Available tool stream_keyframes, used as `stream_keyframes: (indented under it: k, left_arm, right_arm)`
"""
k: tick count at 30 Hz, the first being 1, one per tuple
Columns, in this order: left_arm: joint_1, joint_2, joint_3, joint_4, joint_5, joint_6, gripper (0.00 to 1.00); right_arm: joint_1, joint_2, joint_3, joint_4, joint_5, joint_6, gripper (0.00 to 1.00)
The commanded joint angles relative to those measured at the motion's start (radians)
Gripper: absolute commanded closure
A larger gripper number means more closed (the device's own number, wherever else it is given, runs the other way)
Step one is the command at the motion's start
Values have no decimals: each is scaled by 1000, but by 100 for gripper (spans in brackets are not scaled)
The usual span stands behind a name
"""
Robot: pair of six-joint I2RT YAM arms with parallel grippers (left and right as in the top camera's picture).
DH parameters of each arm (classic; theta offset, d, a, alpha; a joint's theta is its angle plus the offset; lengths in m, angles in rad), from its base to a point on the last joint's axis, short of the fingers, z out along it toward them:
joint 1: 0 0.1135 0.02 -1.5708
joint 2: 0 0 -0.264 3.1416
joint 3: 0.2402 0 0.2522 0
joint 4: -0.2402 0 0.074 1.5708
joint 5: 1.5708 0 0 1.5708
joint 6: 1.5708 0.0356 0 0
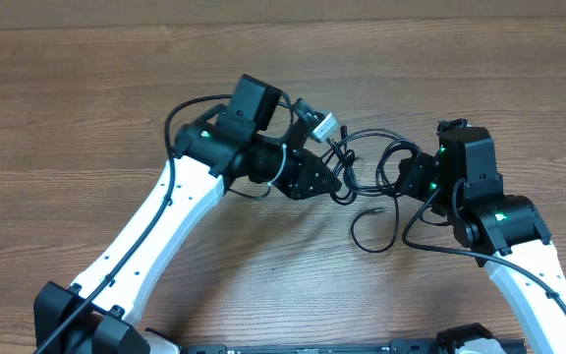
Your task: Untangle cables
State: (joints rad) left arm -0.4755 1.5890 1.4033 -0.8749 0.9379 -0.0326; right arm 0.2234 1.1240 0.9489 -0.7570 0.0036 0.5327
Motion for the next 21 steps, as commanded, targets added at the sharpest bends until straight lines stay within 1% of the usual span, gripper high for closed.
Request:
stream_keyframes:
  k: [1, 5, 11, 12, 13, 15, 16, 17, 18, 19, 21]
  left_arm:
    - [53, -8, 19, -29, 243, 170, 96]
    - [109, -8, 19, -45, 317, 190, 96]
    - [169, -8, 19, -64, 303, 189, 96]
    - [169, -8, 19, -64, 297, 189, 92]
    - [168, -8, 19, -67, 289, 189, 79]
    - [161, -8, 19, -68, 281, 189, 39]
    - [156, -7, 19, -67, 281, 189, 29]
    - [142, -7, 19, -63, 261, 187, 14]
    - [130, -7, 19, -61, 233, 177, 5]
    - [118, -7, 19, -59, 201, 162, 0]
    - [86, -7, 19, -50, 101, 101, 0]
  right_arm:
    - [-11, -14, 2, -12, 200, -18, 96]
    - [-11, -14, 2, -27, 248, -18, 96]
    - [-11, -14, 2, -39, 248, -18, 96]
    - [-11, -14, 2, -37, 241, -17, 96]
    - [-11, -14, 2, -37, 233, -13, 96]
    - [-11, -14, 2, -31, 199, -10, 96]
    - [-11, -14, 2, -25, 173, -10, 96]
    - [-11, -14, 2, -14, 136, -10, 96]
    - [-11, -14, 2, -6, 112, -10, 96]
    - [-11, -14, 2, 0, 94, -11, 96]
    - [-11, -14, 2, 16, 38, -10, 96]
